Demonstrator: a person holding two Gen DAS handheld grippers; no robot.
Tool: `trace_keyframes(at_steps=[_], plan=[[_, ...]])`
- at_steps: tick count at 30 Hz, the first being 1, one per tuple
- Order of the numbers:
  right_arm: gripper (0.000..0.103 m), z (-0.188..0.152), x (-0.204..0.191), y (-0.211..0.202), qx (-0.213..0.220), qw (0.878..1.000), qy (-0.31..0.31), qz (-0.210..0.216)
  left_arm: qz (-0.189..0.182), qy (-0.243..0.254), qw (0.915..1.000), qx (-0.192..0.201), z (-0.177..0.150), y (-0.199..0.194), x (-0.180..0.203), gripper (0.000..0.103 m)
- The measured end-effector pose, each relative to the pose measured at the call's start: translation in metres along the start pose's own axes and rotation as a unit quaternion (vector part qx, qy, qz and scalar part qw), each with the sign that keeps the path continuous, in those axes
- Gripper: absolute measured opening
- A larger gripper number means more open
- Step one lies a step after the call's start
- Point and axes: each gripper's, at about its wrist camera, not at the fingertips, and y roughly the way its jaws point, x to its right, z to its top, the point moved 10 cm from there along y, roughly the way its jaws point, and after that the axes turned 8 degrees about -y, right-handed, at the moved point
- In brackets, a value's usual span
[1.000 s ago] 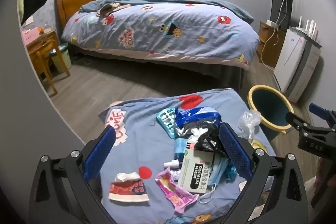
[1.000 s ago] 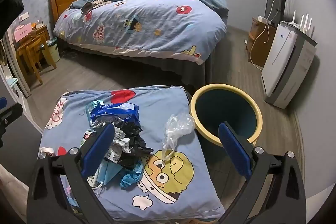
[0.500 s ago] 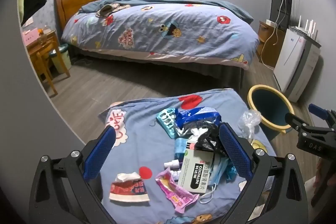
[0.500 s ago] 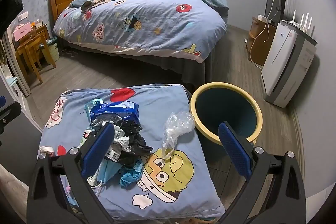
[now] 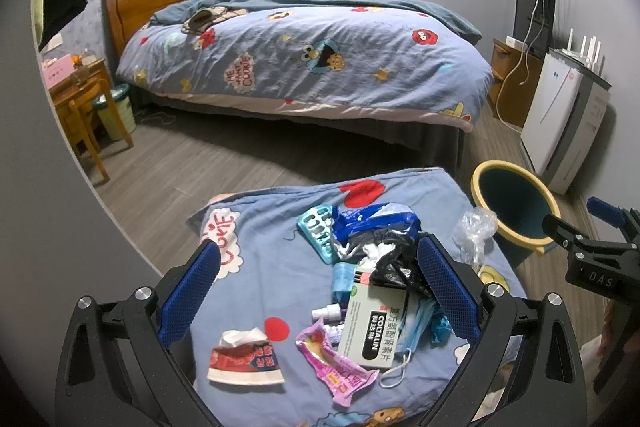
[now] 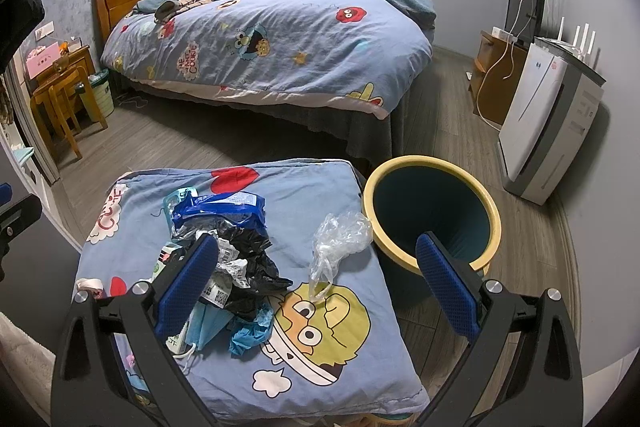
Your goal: Collect trash
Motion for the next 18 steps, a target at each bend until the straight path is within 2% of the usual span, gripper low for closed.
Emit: trace_keyframes(at_steps=[18], plan=[[0.098,-0.0004,0.0004,0.0014,-0.002,1.0,0.001,0.001,0.001,0.001,1.0,0.002,-0.0012,0.005,0.0018,0.098]])
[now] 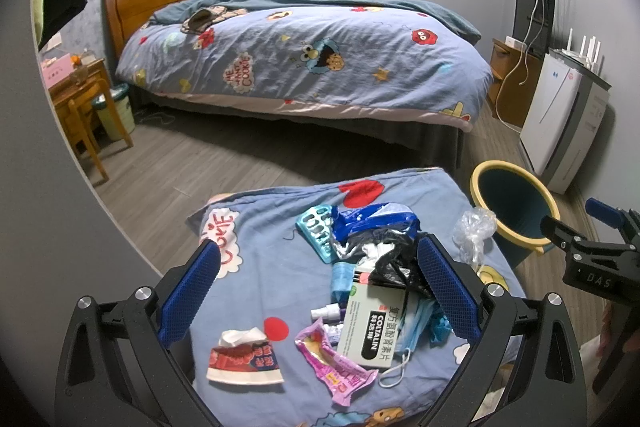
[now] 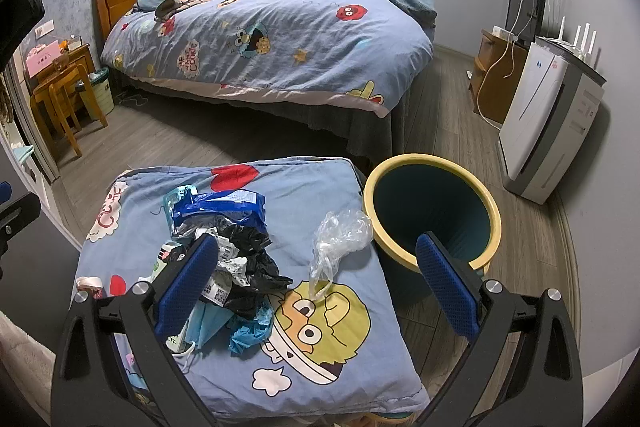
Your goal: Collect trash
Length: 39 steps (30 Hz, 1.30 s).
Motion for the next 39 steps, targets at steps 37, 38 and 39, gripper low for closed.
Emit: trace_keyframes(at_steps=[37,38,39], plan=[[0.097,0.001,0.034,0.027,-0.031,0.998,0.038,-0.026,-0.023,0.021,0.9991,-0.028,-0.009,0.025,0.026,0.098],[0.097,0.003,0.038,0.032,-0.033,0.998,0.039,-0.027,-0.024,0.031,0.9989,-0.026,-0.009,0.028,0.03,0.098],[0.097,0.005,0.042,0.037,-0.037,0.998,0.041,-0.027,-0.025,0.037,0.9987,-0.026,-0.008,0.036,0.035,0.098]])
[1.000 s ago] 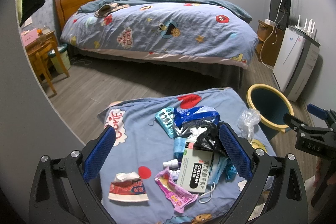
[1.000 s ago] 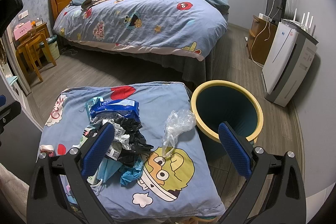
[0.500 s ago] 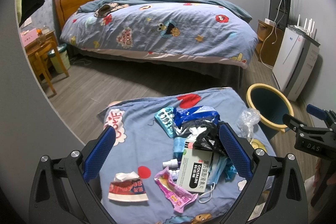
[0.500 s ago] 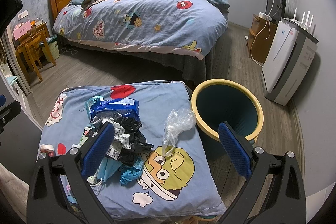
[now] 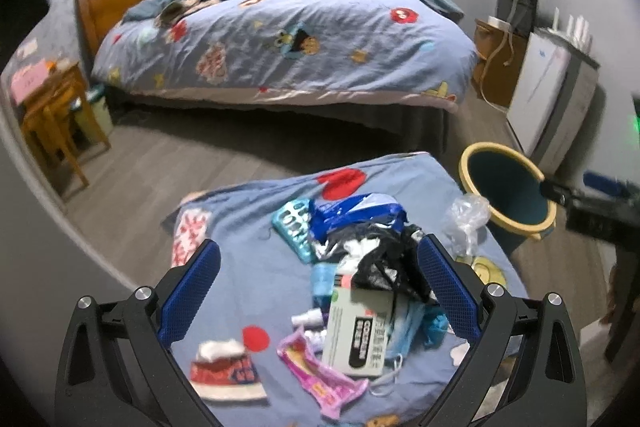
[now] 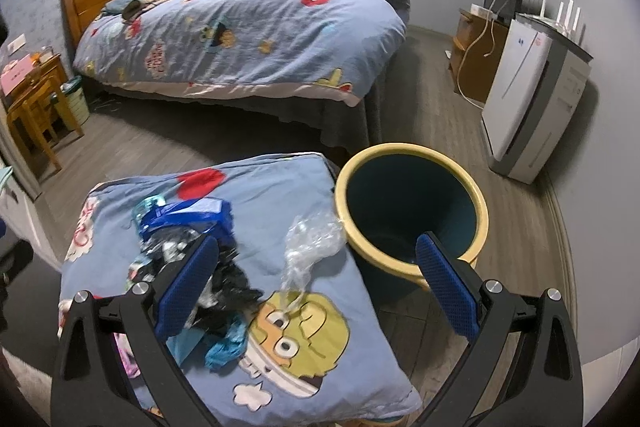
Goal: Collect trash
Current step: 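Grasp the clear plastic bag with the right gripper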
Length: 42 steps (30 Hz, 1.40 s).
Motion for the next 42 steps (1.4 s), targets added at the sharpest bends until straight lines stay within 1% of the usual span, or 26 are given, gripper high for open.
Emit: trace_keyframes(at_steps=[1,4,5,7,8,10,11,13,14,15,17,19,21,22,23,24,25,26,27,28,30,31,32,33,36,42], plan=[[0.097,0.001,0.003,0.008,-0.007,1.0,0.003,0.005,-0.003,0.004,1.0,-0.001,0.0,0.004,0.005,0.098],[0.097,0.007,0.007,0.029,-0.026,0.999,0.016,0.029,-0.021,0.023,0.9992,-0.024,-0.005,0.021,0.026,0.098],[0.097,0.008,0.009,0.037,-0.032,0.999,0.022,0.036,-0.023,0.024,0.9989,-0.032,-0.002,0.03,0.025,0.098],[0.097,0.009,0.01,0.053,-0.04,0.997,0.037,0.058,-0.031,0.028,0.9986,-0.032,-0.005,0.044,0.032,0.098],[0.097,0.008,0.011,0.059,-0.046,0.996,0.044,0.058,-0.034,0.029,0.9983,-0.037,-0.008,0.052,0.035,0.098],[0.097,0.001,0.008,0.076,-0.07,0.994,0.053,0.063,-0.032,0.036,0.997,-0.06,-0.017,0.07,0.042,0.098],[0.097,-0.005,0.003,0.086,-0.088,0.992,0.055,0.078,-0.035,0.04,0.9964,-0.066,-0.021,0.075,0.045,0.097],[0.096,-0.015,-0.004,0.103,-0.115,0.988,0.059,0.09,-0.043,0.057,0.9947,-0.074,-0.028,0.085,0.057,0.096],[0.094,-0.019,-0.007,0.111,-0.124,0.986,0.062,0.092,-0.044,0.066,0.9941,-0.074,-0.031,0.088,0.062,0.095],[0.088,-0.022,-0.009,0.12,-0.134,0.984,0.065,0.093,-0.047,0.076,0.9931,-0.076,-0.034,0.091,0.067,0.095],[0.081,-0.029,-0.012,0.133,-0.148,0.981,0.078,0.097,-0.054,0.088,0.9913,-0.081,-0.038,0.097,0.077,0.093],[0.075,-0.041,-0.014,0.146,-0.171,0.975,0.098,0.104,-0.063,0.096,0.9891,-0.092,-0.044,0.104,0.087,0.085],[0.067,-0.049,-0.016,0.156,-0.191,0.969,0.107,0.111,-0.065,0.11,0.9861,-0.107,-0.053,0.115,0.096,0.072],[0.065,-0.053,-0.018,0.161,-0.199,0.968,0.107,0.111,-0.064,0.117,0.9848,-0.112,-0.057,0.119,0.099,0.071],[0.061,-0.054,-0.019,0.164,-0.202,0.967,0.106,0.113,-0.058,0.127,0.9832,-0.118,-0.06,0.124,0.101,0.068],[0.054,-0.055,-0.018,0.167,-0.203,0.967,0.106,0.113,-0.057,0.132,0.9821,-0.121,-0.063,0.127,0.102,0.062],[0.049,-0.056,-0.018,0.17,-0.207,0.966,0.105,0.112,-0.058,0.135,0.9811,-0.126,-0.065,0.13,0.103,0.058],[0.043,-0.057,-0.018,0.172,-0.21,0.965,0.107,0.116,-0.056,0.139,0.9801,-0.131,-0.066,0.133,0.103,0.05],[0.036,-0.058,-0.017,0.173,-0.212,0.963,0.11,0.122,-0.052,0.144,0.979,-0.135,-0.067,0.136,0.104,0.046],[0.032,-0.058,-0.017,0.173,-0.212,0.963,0.111,0.125,-0.053,0.147,0.9786,-0.134,-0.066,0.136,0.105,0.045],[0.024,-0.052,-0.015,0.167,-0.203,0.965,0.107,0.123,-0.05,0.153,0.9786,-0.128,-0.063,0.135,0.106,0.037],[0.022,-0.048,-0.014,0.164,-0.197,0.967,0.107,0.124,-0.051,0.155,0.9789,-0.123,-0.061,0.134,0.108,0.037],[0.022,-0.043,-0.013,0.159,-0.188,0.968,0.108,0.126,-0.051,0.156,0.9794,-0.118,-0.059,0.132,0.108,0.029],[0.021,-0.039,-0.013,0.156,-0.182,0.97,0.106,0.125,-0.05,0.158,0.9796,-0.114,-0.057,0.13,0.109,0.014],[0.019,-0.025,-0.007,0.137,-0.155,0.975,0.099,0.125,-0.054,0.149,0.9821,-0.101,-0.046,0.123,0.11,0.014],[0.019,0.01,0.011,0.098,-0.1,0.982,0.096,0.131,-0.055,0.128,0.9887,-0.056,-0.011,0.103,0.108,0.014]])
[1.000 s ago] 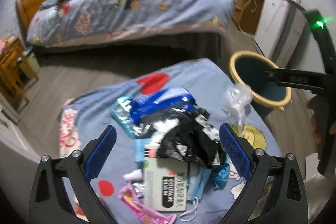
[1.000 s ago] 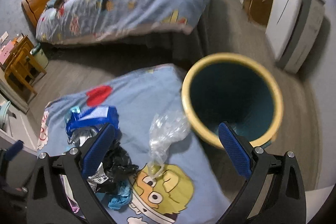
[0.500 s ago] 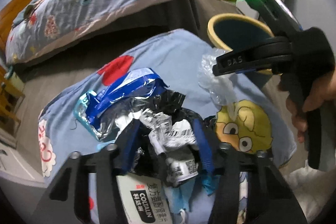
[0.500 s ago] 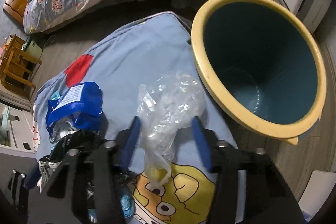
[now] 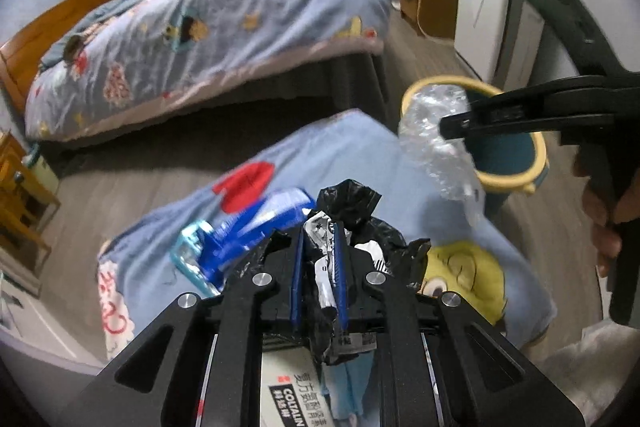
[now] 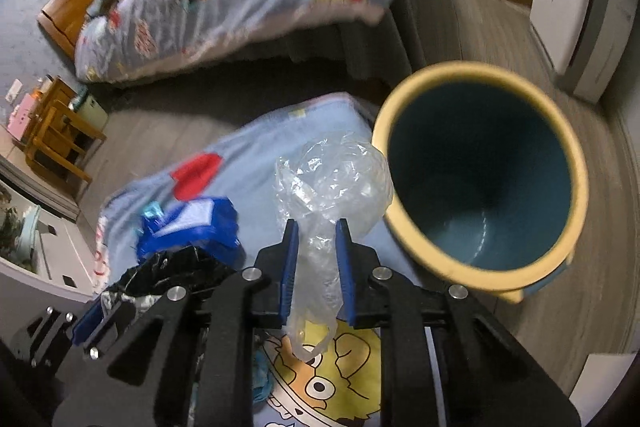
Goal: Collect trash
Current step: 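Grasp the clear plastic bag with the right gripper, then carry the plastic bag over the bin and open the right gripper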
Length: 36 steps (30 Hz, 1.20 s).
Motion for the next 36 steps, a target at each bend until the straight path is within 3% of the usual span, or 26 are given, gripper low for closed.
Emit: trace_keyframes(at_steps=[11,22,29,36], plan=[[0.019,0.051,0.032,-0.082,0.071,0.997,-0.043,-0.003,-0.021,-0.028,0.9985,0.042,0.043,-0.029,-0.008,0.014],[0.019,0.048,0.087,-0.057,0.053,0.998,-0.011,-0.021,-0.023,-0.045,0.9983,0.03,0.044,-0.011,-0.016,0.014],[0.019,0.042,0.133,-0.04,0.041,0.997,0.043,-0.041,-0.049,-0.012,0.9981,0.035,0.074,0.009,0.033,0.014],[0.019,0.034,0.169,-0.024,0.03,0.994,0.089,-0.051,-0.087,0.006,0.9961,0.009,0.093,0.056,0.097,0.014]])
